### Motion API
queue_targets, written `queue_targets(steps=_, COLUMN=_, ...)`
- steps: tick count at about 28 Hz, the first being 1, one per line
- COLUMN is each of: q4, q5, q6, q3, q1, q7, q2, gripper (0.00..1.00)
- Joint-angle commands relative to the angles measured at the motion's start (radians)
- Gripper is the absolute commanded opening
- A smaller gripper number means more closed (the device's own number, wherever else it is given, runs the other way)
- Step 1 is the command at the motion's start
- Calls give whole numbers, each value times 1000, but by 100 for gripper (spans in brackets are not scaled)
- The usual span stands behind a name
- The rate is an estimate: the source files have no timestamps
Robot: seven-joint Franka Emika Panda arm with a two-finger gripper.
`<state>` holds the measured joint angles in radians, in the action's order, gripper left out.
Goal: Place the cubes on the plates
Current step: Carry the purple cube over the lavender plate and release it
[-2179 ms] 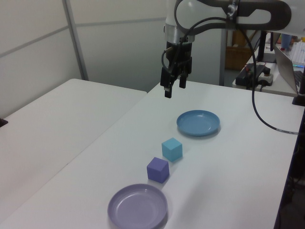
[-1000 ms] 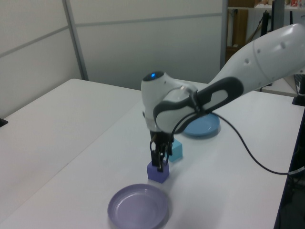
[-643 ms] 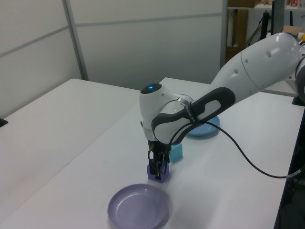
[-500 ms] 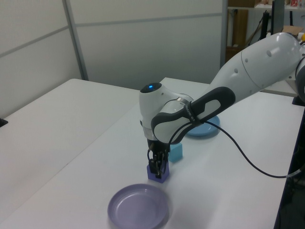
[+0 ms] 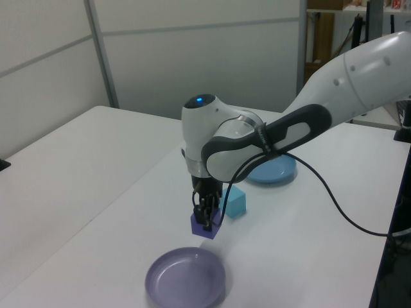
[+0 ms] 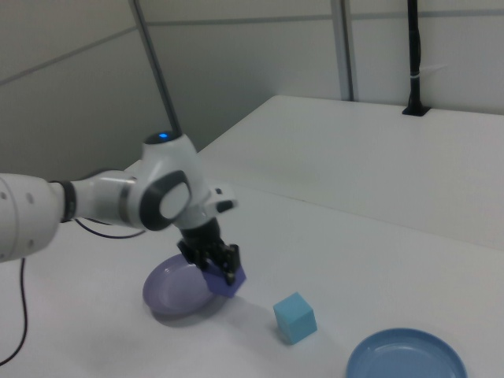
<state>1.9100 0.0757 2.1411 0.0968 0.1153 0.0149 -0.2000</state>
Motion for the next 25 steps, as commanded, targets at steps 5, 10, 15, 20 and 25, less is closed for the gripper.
queue_targets(steps=5, q4=9, q5=12, q6=2, q3=-2, q1=125, q7=109, q2=-1, gripper=17)
queue_targets(steps=10, q4=-28, q5=26, q6=28, q3=-2, q1=182, q7=183, q2=-71, gripper=37)
queue_targets(steps=15, q4=-46, q5=29, q6=26, q3=-2, q1=188, q7=191, q2=-87, gripper=100)
queue_targets(steps=20, q4=-46, q5=32, q6=14, q3=-2, q1=188, q7=233, q2=-52, gripper=100)
queue_targets(steps=25, q4=-46, q5=30, q6=-47, q3=-14, q1=179, q7=272, q2=-3, gripper=100)
